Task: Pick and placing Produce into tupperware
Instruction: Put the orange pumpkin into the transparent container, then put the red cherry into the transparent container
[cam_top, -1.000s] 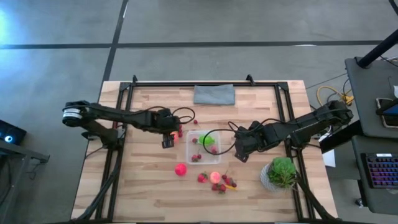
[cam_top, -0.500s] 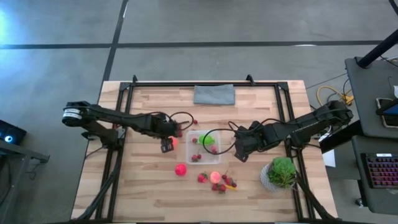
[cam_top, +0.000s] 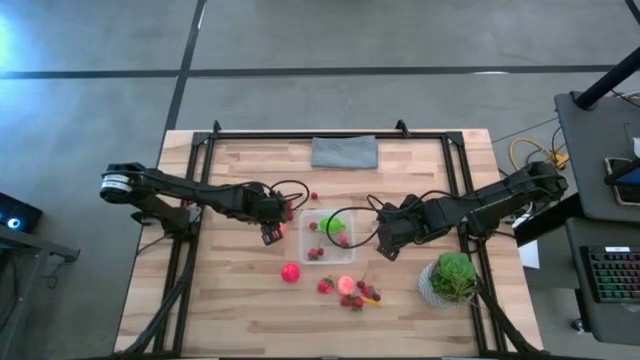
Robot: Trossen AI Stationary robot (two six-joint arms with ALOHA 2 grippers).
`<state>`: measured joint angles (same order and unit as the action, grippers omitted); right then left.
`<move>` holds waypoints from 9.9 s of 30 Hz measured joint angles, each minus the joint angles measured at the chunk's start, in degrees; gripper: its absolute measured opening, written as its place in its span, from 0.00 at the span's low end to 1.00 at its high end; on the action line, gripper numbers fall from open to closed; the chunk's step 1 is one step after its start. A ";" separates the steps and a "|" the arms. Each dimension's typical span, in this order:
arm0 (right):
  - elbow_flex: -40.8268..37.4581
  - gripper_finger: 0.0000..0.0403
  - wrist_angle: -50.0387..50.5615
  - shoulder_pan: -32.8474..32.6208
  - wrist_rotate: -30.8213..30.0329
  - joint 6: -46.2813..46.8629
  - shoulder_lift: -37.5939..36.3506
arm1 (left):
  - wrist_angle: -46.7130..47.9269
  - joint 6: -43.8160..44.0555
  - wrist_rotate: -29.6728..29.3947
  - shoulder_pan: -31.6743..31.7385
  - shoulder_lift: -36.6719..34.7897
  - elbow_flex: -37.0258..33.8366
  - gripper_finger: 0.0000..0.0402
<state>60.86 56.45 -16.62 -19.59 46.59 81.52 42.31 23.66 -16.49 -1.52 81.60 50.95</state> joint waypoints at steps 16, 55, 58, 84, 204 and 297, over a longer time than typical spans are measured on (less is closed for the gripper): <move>-0.02 0.72 -0.01 0.00 -1.25 -0.13 0.00 | 0.08 -9.61 0.79 -3.60 0.02 -1.63 0.73; -1.99 0.71 -0.57 0.00 -1.46 0.35 0.00 | -7.43 -16.58 4.26 -3.71 9.23 -1.96 0.73; -2.21 0.71 -0.69 0.00 -1.46 0.35 0.00 | -7.37 -16.57 4.26 -3.71 9.64 -1.96 0.71; -2.32 0.71 -1.57 0.00 -1.40 0.34 0.00 | -6.87 -16.57 3.94 -3.71 8.70 -0.67 0.55; 17.62 0.53 -4.51 -21.32 9.07 15.48 26.32 | -5.55 -2.95 0.02 -9.20 -30.52 -12.14 0.81; 6.46 0.39 -19.61 -19.55 12.09 7.43 26.62 | -11.83 -3.37 2.73 -9.11 -29.24 -13.85 0.81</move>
<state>67.32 36.84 -36.18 -7.51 54.02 108.14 30.48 20.29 -13.76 -10.63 52.36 37.10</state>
